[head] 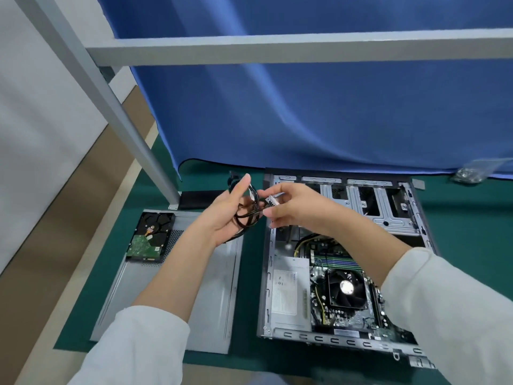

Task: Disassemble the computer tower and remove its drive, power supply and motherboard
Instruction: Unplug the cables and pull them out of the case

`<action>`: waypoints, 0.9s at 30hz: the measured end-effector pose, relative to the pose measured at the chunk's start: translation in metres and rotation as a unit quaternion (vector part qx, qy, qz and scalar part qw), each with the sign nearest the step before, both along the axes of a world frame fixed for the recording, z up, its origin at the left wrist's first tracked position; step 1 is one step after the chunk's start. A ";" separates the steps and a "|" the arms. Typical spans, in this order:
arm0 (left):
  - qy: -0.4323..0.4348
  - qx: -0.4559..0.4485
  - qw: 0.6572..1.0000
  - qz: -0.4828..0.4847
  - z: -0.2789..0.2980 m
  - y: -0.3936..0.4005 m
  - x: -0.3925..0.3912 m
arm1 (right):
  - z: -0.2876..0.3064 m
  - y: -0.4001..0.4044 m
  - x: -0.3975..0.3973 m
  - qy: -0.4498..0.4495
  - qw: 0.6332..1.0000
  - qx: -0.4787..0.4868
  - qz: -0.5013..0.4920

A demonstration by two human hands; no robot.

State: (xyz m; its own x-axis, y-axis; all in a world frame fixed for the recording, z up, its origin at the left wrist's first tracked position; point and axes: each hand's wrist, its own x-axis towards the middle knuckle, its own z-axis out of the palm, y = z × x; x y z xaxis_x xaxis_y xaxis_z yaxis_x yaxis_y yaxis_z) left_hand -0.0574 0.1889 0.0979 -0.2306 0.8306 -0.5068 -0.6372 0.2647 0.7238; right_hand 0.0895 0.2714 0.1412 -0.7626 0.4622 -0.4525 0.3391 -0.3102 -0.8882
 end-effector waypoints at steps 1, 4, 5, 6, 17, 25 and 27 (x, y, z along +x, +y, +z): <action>-0.005 0.019 1.000 0.010 -0.003 0.002 -0.002 | -0.003 0.001 -0.003 0.017 0.998 -0.048 -0.037; -0.018 0.049 0.997 0.059 -0.009 0.009 -0.003 | -0.014 0.000 -0.014 0.032 0.989 -0.098 -0.108; -0.006 0.048 0.996 0.074 -0.012 0.012 -0.002 | -0.018 -0.002 -0.018 0.019 0.992 -0.078 -0.102; 0.021 0.043 0.995 0.089 -0.014 0.016 0.001 | -0.021 -0.004 -0.023 0.001 0.994 -0.056 -0.098; 0.234 -0.057 0.970 0.020 -0.042 0.022 -0.009 | -0.054 0.005 -0.046 -0.120 0.977 0.151 -0.089; 0.464 -0.366 0.783 -0.193 -0.141 -0.022 -0.019 | -0.098 0.024 -0.023 -0.226 0.934 0.275 -0.033; 0.489 -0.383 0.755 -0.210 -0.149 -0.017 -0.013 | -0.105 0.022 -0.021 -0.214 0.931 0.290 -0.053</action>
